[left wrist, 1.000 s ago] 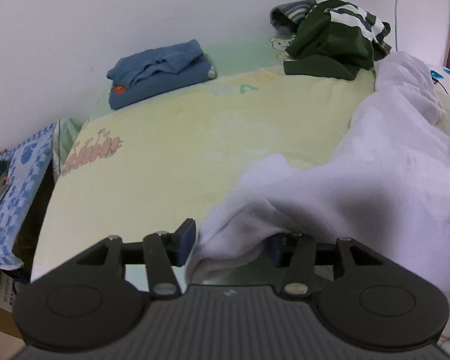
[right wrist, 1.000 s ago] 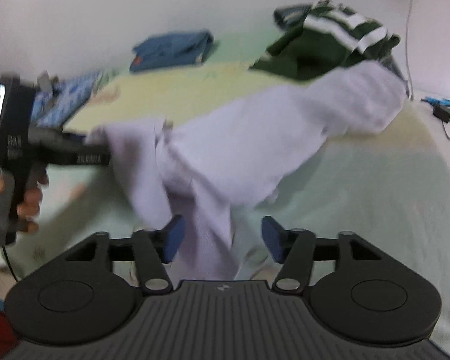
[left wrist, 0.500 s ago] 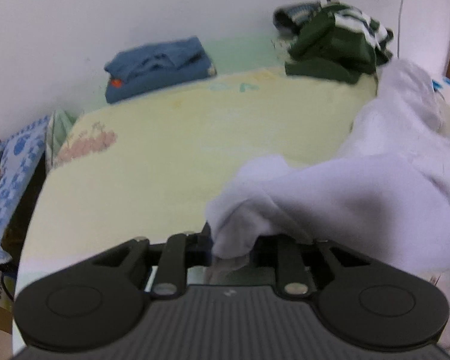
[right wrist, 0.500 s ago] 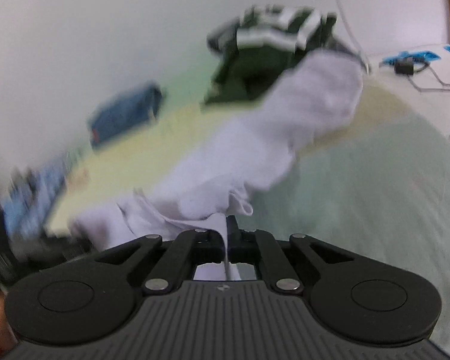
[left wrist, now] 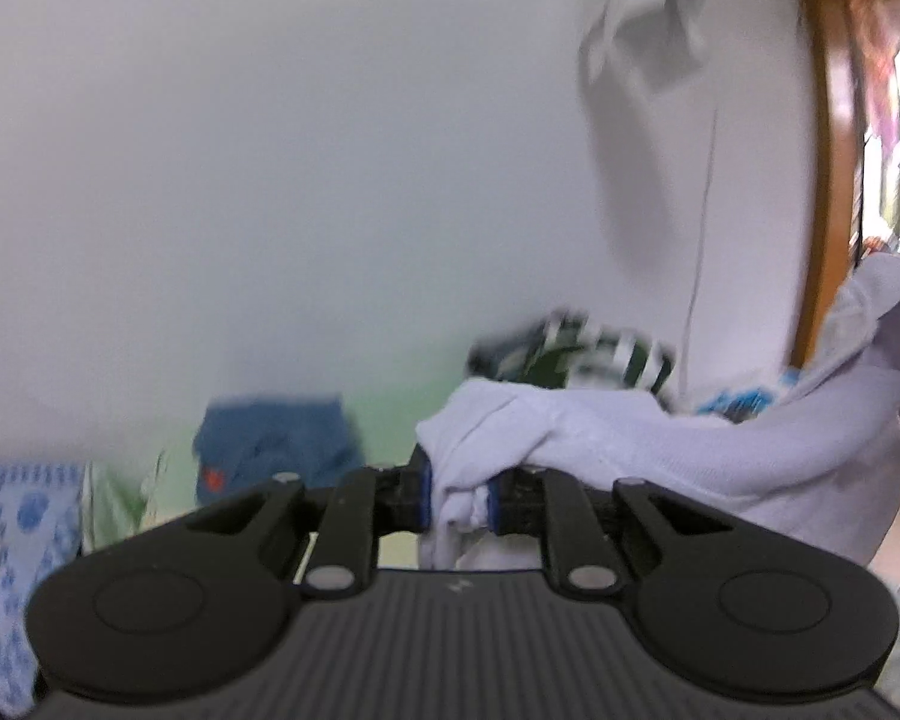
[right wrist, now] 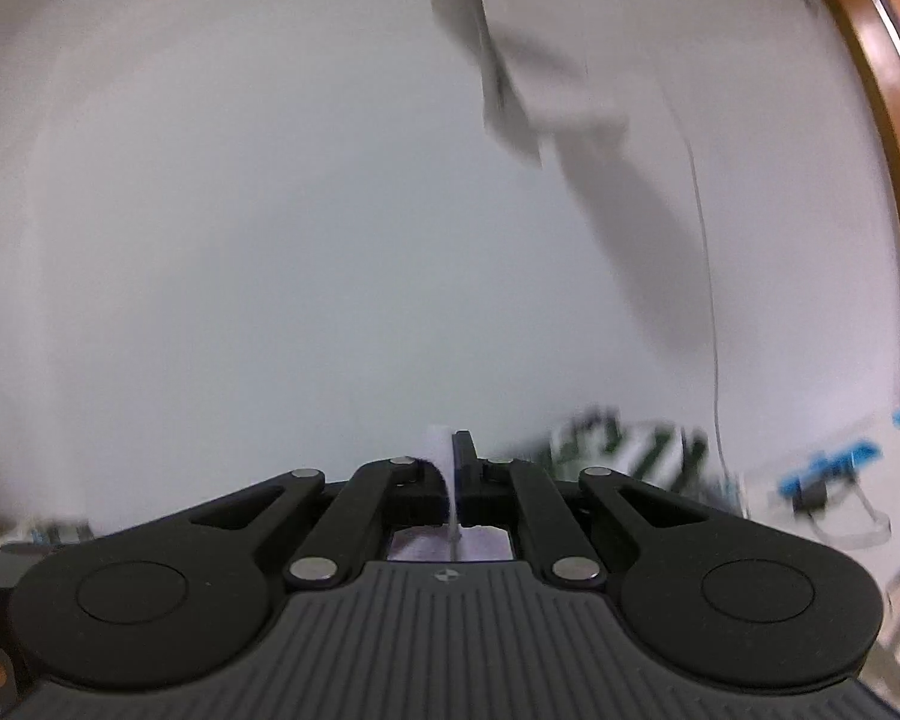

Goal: Fold clothes

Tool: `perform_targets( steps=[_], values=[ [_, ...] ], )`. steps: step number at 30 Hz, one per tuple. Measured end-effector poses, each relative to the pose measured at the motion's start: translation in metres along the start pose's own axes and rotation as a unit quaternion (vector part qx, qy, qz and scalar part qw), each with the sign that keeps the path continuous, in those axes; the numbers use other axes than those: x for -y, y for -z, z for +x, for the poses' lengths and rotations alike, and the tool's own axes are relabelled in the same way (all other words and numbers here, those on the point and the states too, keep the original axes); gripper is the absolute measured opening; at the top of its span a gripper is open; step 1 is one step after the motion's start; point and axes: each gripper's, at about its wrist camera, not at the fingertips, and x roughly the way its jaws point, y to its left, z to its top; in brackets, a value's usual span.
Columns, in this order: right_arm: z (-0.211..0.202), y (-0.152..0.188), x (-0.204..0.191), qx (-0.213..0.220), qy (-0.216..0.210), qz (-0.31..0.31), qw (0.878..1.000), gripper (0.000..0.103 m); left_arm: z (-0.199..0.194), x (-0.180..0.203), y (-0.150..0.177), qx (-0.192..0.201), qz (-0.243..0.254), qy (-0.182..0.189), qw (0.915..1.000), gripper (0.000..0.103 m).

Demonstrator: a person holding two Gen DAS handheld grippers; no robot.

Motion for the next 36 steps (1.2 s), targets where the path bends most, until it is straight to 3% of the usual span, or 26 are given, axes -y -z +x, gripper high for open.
perform_targets(
  steps=[4,9,18,23,26,30,36],
  values=[
    [-0.021,-0.047,-0.011,0.065,-0.025,0.005,0.998,0.002,-0.036,-0.001,-0.047,0.051,0.006,0.008,0.9987,0.015],
    [-0.038,-0.088,-0.025,0.114,-0.056,0.006,0.992,0.002,-0.08,-0.003,-0.099,0.107,0.013,0.013,0.9941,0.015],
    [-0.043,-0.141,-0.032,0.137,-0.135,0.045,0.98,0.002,-0.146,-0.008,-0.152,0.162,0.031,0.002,0.9863,0.016],
    [-0.049,-0.147,-0.037,0.131,-0.165,0.054,0.976,0.002,-0.168,-0.003,-0.165,0.161,0.039,-0.01,0.9861,0.018],
    [-0.047,-0.148,-0.038,0.125,-0.177,0.053,0.975,0.002,-0.175,0.001,-0.164,0.158,0.054,-0.03,0.9854,0.024],
    [-0.034,-0.136,-0.036,0.094,-0.185,0.043,0.977,0.002,-0.159,0.0,-0.15,0.119,0.055,-0.046,0.9903,0.025],
    [0.01,-0.089,-0.028,0.015,-0.166,0.004,0.986,0.002,-0.088,-0.007,-0.109,0.015,0.05,-0.089,0.9946,0.026]
  ],
)
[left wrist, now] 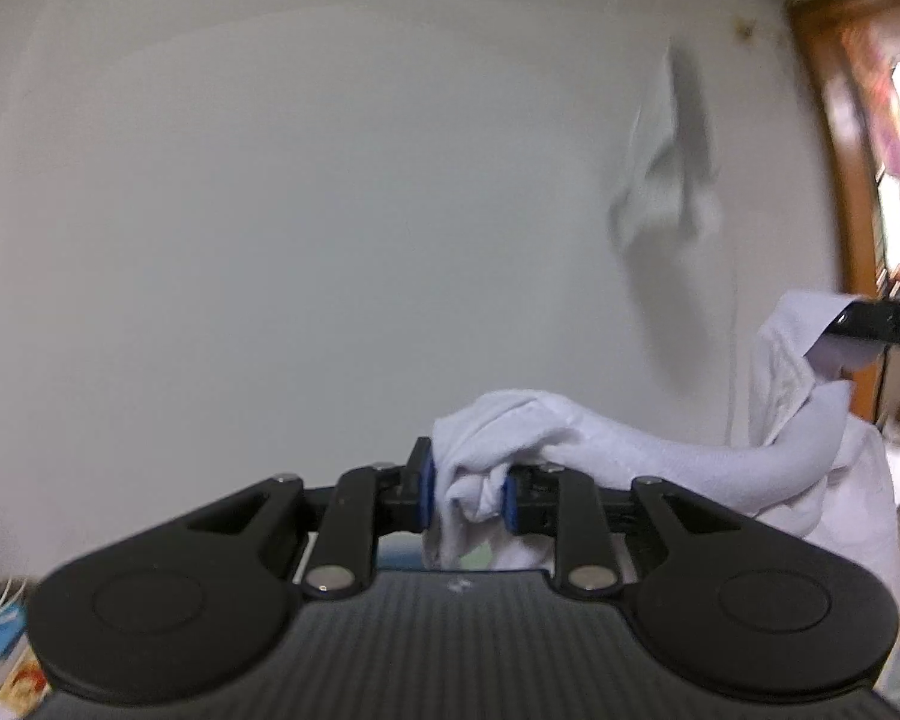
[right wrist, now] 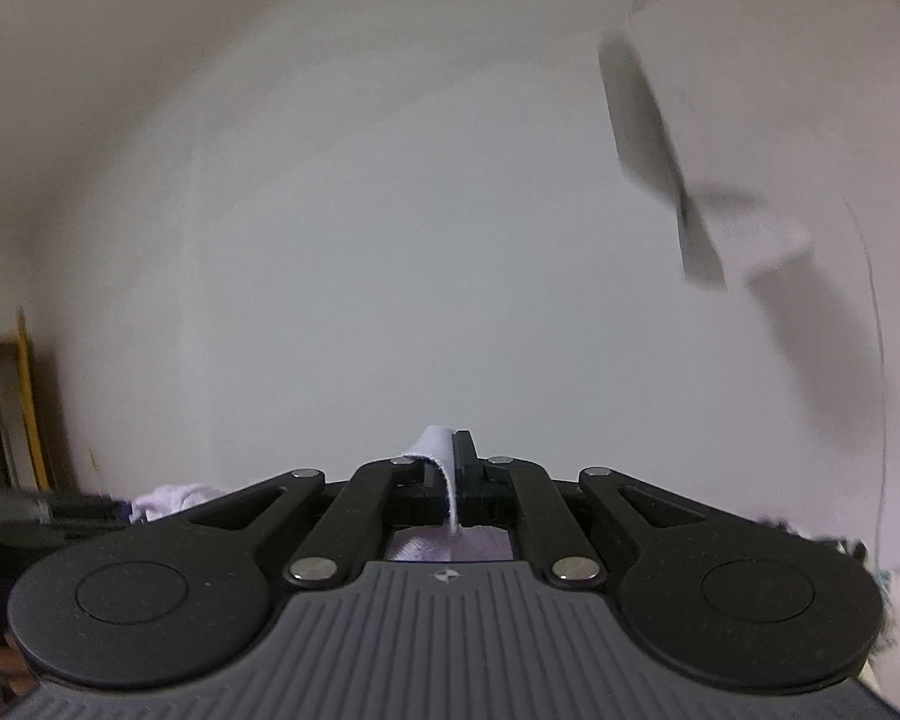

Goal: Fold clothes

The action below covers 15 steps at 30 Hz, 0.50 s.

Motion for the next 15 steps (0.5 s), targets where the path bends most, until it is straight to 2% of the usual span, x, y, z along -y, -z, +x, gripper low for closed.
perform_targets(
  steps=[7,10,15],
  values=[
    [0.061,0.065,0.051,-0.097,0.035,0.023,0.994,0.002,0.092,0.012,0.058,-0.103,-0.007,-0.042,0.9938,0.028],
    [0.088,0.092,0.073,-0.139,0.05,0.033,0.988,0.002,0.119,0.018,0.082,-0.123,-0.011,-0.056,0.9908,0.029],
    [0.11,0.125,0.105,-0.176,0.063,0.065,0.98,0.002,0.159,0.027,0.116,-0.153,-0.017,-0.083,0.9846,0.031]
  ],
)
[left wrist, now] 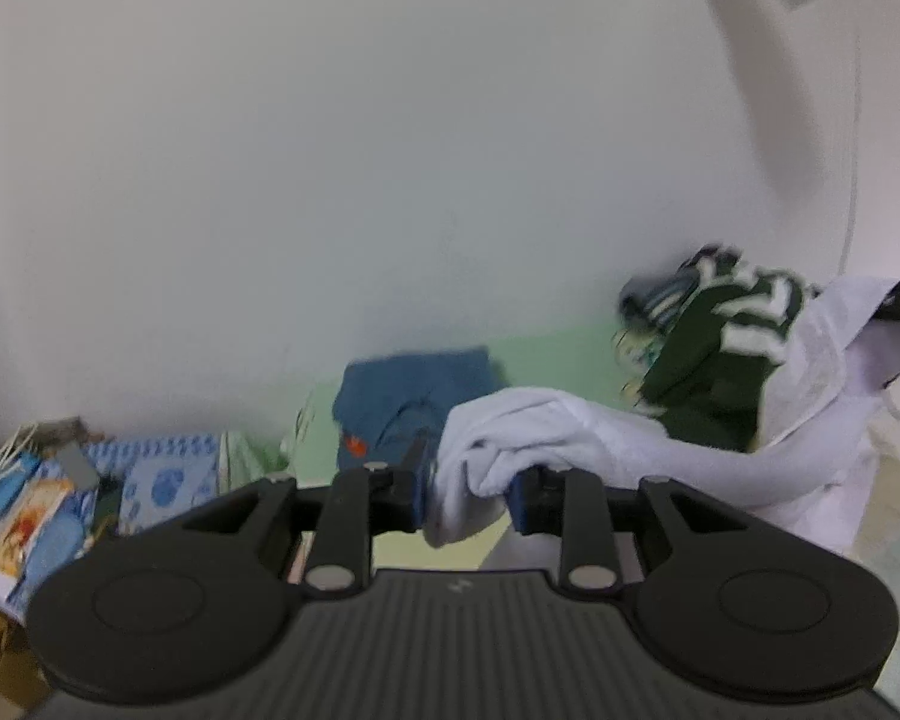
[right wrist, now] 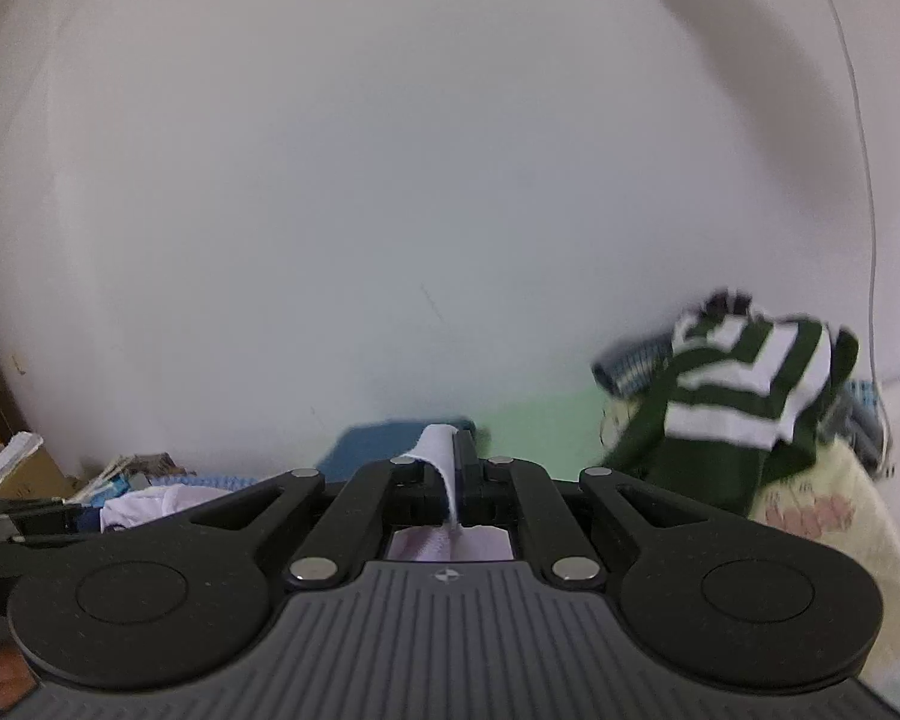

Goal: Fold clothes

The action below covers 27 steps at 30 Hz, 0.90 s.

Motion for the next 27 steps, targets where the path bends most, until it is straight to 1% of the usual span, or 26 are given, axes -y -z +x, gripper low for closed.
perform_targets(
  steps=[3,6,11,14,17,21,25,27],
  values=[
    [0.019,0.007,0.016,-0.018,0.008,0.002,1.0,0.002,0.019,0.005,0.02,-0.007,0.009,-0.02,0.9997,0.036],
    [0.044,0.015,0.027,-0.039,0.017,-0.012,0.999,0.002,0.047,0.015,0.03,-0.016,0.015,-0.029,0.9993,0.037],
    [0.064,0.033,0.034,-0.057,0.048,-0.003,0.997,0.003,0.091,0.021,0.043,-0.034,0.017,-0.009,0.9992,0.037],
    [0.076,0.044,0.039,-0.067,0.067,0.002,0.995,0.003,0.116,0.02,0.048,-0.045,0.021,-0.005,0.9988,0.036],
    [0.088,0.055,0.043,-0.078,0.086,0.007,0.993,0.003,0.134,0.016,0.051,-0.054,0.027,0.0,0.9982,0.035],
    [0.105,0.069,0.049,-0.092,0.11,0.014,0.99,0.003,0.151,0.013,0.053,-0.066,0.03,0.016,0.9972,0.035],
    [0.119,0.073,0.048,-0.094,0.123,0.012,0.988,0.003,0.168,0.011,0.053,-0.075,0.029,0.027,0.9964,0.035],
    [0.127,0.074,0.047,-0.095,0.129,0.01,0.987,0.003,0.177,0.01,0.052,-0.08,0.021,0.03,0.9961,0.035]
  ],
)
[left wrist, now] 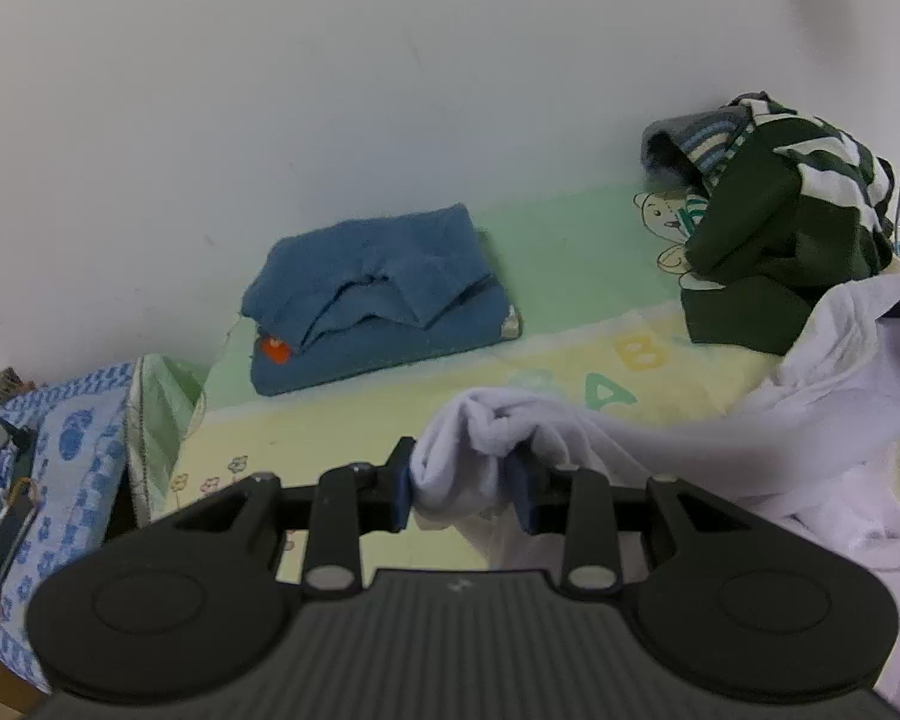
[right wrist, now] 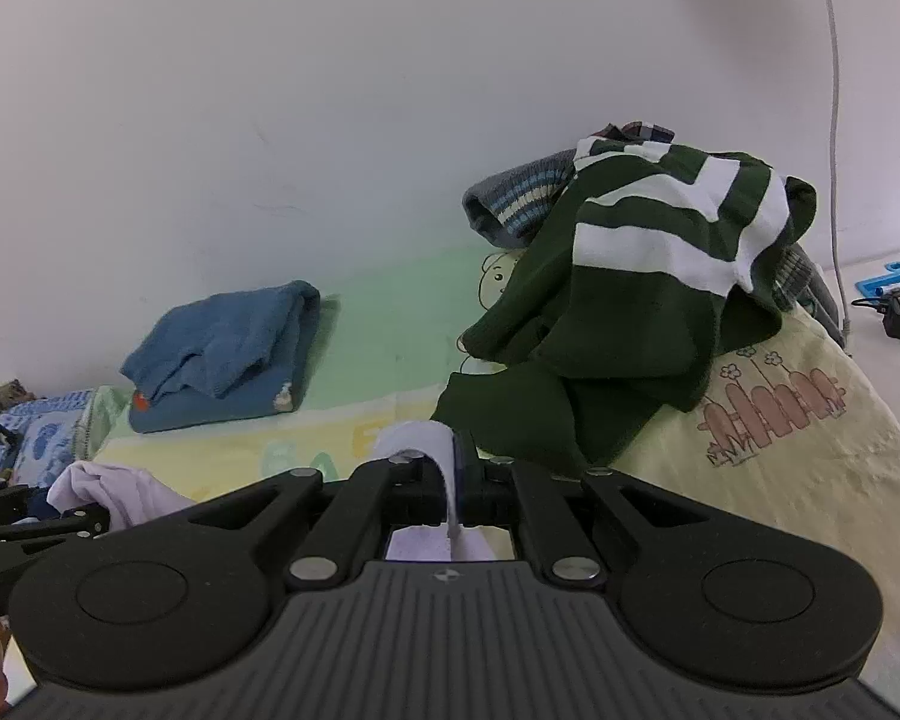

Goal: Fold clothes

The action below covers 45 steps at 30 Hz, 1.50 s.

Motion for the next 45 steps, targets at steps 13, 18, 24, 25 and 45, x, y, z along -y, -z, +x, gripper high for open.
perform_targets(
  steps=[13,18,24,25,45],
  values=[
    [0.08,-0.007,-0.005,-0.055,0.028,-0.009,0.998,0.009,0.069,-0.013,-0.012,-0.048,-0.043,0.004,0.9979,0.047],
    [0.093,-0.005,-0.003,-0.075,0.032,-0.012,0.997,0.021,0.085,-0.021,-0.01,-0.066,-0.055,0.034,0.9957,0.051],
    [0.048,-0.016,0.009,-0.042,0.012,0.014,0.999,0.039,0.064,-0.043,-0.008,-0.069,-0.076,0.072,0.9921,0.077],
    [0.041,-0.017,0.011,-0.037,0.009,0.018,0.999,0.042,0.054,-0.048,-0.006,-0.062,-0.083,0.077,0.9916,0.083],
    [-0.034,0.103,-0.014,-0.141,-0.062,0.039,0.987,0.056,-0.024,0.009,0.068,-0.097,-0.124,0.168,0.9731,0.102]
  ],
)
